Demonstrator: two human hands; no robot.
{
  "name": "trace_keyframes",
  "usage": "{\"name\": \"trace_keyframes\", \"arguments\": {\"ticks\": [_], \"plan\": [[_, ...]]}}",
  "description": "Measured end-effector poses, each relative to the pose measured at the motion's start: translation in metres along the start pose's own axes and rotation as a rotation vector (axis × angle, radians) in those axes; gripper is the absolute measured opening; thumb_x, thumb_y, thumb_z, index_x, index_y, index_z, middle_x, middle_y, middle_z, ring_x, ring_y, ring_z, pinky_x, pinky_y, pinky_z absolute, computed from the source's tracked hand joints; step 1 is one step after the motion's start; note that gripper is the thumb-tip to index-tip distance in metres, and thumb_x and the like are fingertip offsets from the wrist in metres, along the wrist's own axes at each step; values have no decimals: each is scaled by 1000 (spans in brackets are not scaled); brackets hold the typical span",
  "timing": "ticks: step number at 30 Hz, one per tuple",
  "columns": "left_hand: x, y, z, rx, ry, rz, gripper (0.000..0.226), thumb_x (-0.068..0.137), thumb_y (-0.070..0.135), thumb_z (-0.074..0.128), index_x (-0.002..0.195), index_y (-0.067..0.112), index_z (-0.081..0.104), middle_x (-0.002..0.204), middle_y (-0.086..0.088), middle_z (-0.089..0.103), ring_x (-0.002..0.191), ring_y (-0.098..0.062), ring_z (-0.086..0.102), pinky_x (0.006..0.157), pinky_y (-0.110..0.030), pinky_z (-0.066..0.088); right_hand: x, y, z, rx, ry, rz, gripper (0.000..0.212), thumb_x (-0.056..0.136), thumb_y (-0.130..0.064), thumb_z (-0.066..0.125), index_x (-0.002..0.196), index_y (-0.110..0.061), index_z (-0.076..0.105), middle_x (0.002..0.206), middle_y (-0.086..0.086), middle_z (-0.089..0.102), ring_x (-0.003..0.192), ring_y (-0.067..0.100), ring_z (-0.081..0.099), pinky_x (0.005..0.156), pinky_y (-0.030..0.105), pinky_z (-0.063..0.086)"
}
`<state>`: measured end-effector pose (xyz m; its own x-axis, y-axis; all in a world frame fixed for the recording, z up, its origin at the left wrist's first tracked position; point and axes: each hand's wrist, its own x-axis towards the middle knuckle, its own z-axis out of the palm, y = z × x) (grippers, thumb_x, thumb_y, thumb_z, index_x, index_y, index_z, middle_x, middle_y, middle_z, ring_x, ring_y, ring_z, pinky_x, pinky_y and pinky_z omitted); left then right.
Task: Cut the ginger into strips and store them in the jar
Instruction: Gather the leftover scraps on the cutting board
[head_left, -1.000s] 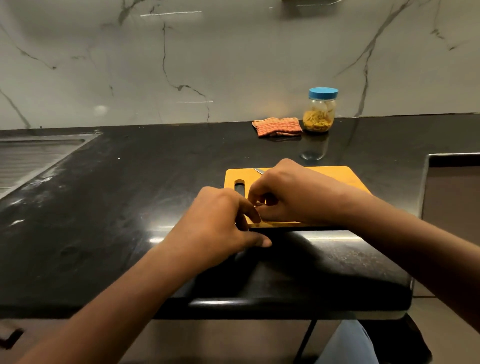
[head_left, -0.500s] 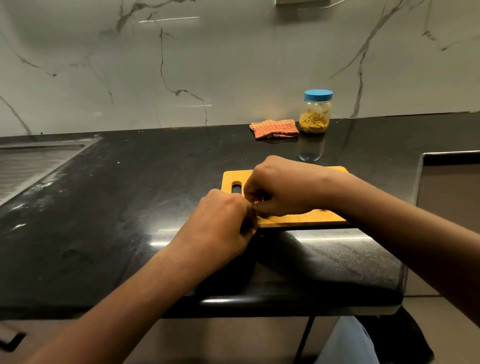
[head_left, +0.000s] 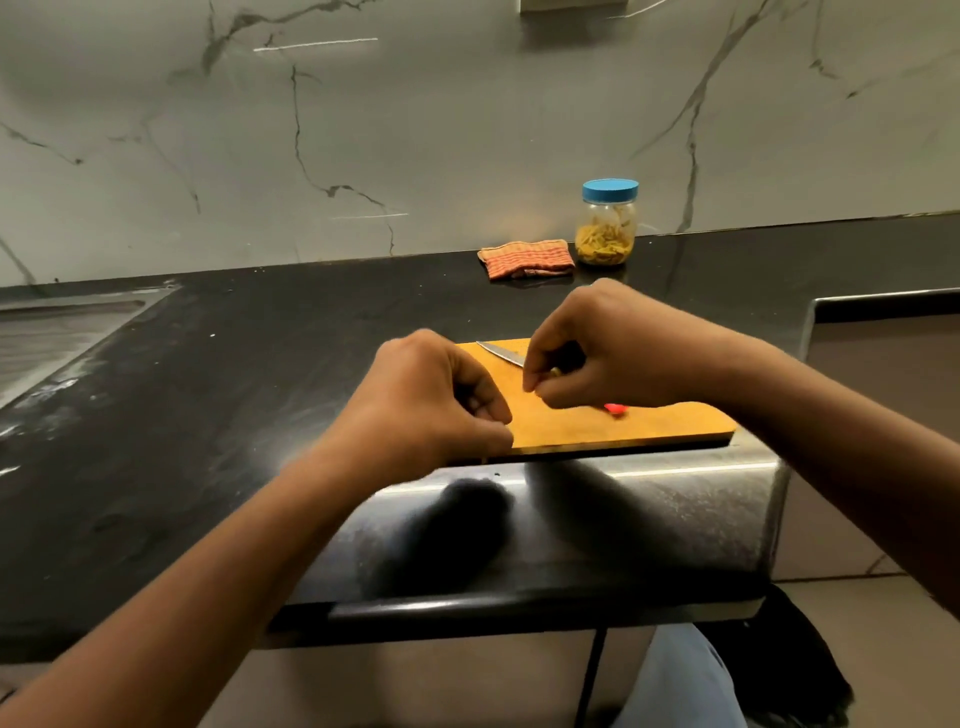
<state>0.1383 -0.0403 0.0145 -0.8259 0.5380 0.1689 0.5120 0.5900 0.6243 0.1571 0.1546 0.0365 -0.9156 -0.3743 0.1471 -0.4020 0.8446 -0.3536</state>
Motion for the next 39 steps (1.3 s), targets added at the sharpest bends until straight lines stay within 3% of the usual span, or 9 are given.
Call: {"name": "trace_keyframes", "arguments": {"ticks": [4,11,18,21,24,30,33,35,39], "plan": [[30,33,7,-228,-68,55,11,71,5,84,79,4,76,68,-3,74,64,-13,72,61,-21,58,-28,24,-22,112,80,62,11,81,-17,72,92,-18,74,77,-8,71,71,3,67,67,20,55],[111,110,76,-327,-284,148,17,75,5,81,88,-4,74,78,-11,76,71,-15,74,68,-23,58,-103,88,-49,223,277,278,7,80,-15,72,86,-18,75,75,-2,73,74,10,70,74,33,58],[170,196,200,0,-512,108,19,64,-2,83,80,-2,73,69,-12,74,64,-17,73,72,-34,63,-185,177,-30,243,354,678,5,76,-17,72,78,-19,75,69,-3,73,68,5,69,72,32,59],[182,215,273,158,-597,82,18,65,2,83,76,5,70,53,-1,69,52,-9,69,57,-25,60,-221,221,-1,300,340,850,3,76,-17,71,78,-17,74,71,-2,74,68,4,70,74,35,59],[185,201,342,227,-658,-18,27,66,2,82,90,2,69,65,-7,72,54,-11,71,52,-24,59,-245,260,38,353,256,958,7,77,-12,69,79,-17,74,72,-2,74,71,6,70,72,32,59],[172,116,461,101,-581,-249,25,67,16,83,81,11,63,77,-4,65,63,-12,61,39,-19,44,-267,328,130,335,169,1092,5,74,-16,69,71,-15,73,72,-2,72,71,11,67,62,27,56],[160,68,508,-152,-512,-465,19,67,3,84,69,4,65,81,-14,70,76,-23,69,67,-35,63,-271,353,167,356,136,1115,6,75,-15,68,75,-13,73,78,0,73,73,8,67,70,28,57],[155,44,531,-295,-471,-571,25,73,-8,78,58,4,62,75,-18,68,76,-28,70,74,-45,62,-270,368,188,364,104,1116,8,77,-16,66,77,-11,72,77,2,72,73,12,67,71,32,58],[150,10,557,-360,-456,-724,10,85,-3,71,76,2,68,94,-18,69,79,-26,70,73,-37,62,-265,386,219,367,9,1100,10,81,-17,64,85,-11,71,80,5,71,81,20,67,75,34,57]]}}
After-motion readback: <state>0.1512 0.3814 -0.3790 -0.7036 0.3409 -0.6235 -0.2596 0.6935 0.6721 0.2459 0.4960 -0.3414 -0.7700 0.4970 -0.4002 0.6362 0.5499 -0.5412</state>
